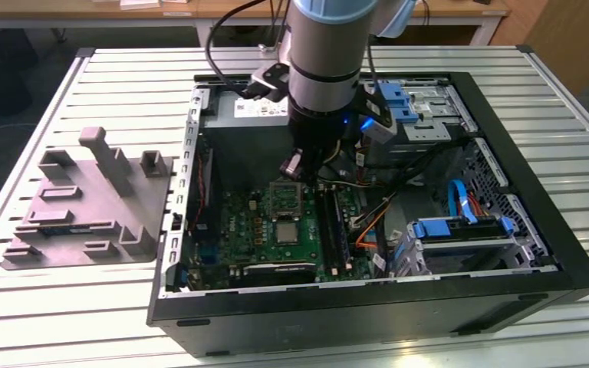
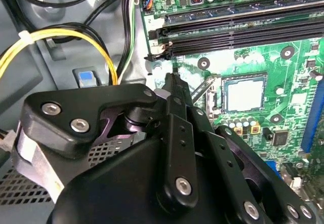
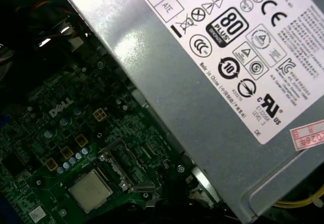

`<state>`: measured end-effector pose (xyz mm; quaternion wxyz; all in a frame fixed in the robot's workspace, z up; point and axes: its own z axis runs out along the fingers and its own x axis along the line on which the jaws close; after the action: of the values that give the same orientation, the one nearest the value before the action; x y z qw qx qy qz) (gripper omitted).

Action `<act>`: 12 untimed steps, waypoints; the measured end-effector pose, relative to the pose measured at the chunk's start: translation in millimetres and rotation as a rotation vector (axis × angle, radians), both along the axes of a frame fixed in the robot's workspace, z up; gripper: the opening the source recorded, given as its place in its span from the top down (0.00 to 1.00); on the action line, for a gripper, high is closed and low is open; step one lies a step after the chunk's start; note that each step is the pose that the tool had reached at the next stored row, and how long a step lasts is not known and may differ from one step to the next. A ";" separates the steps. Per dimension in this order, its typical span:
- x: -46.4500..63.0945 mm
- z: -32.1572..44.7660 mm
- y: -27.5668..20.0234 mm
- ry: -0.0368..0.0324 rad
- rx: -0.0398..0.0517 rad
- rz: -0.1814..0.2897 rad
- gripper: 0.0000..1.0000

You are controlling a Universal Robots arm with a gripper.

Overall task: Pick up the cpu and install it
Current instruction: 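Close the cpu cover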

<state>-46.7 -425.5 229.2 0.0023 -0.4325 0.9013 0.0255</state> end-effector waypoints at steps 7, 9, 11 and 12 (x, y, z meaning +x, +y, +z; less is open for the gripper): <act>0.0 2.9 0.9 0.0046 -0.0001 0.054 0.89; 0.0 3.9 1.3 0.0067 0.0000 0.068 0.89; 0.1 4.9 1.7 0.0090 0.0001 0.080 0.89; 0.0 5.2 1.9 0.0101 0.0001 0.088 0.89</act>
<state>-46.6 -423.6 234.5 -0.0033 -0.4715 0.8814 0.0279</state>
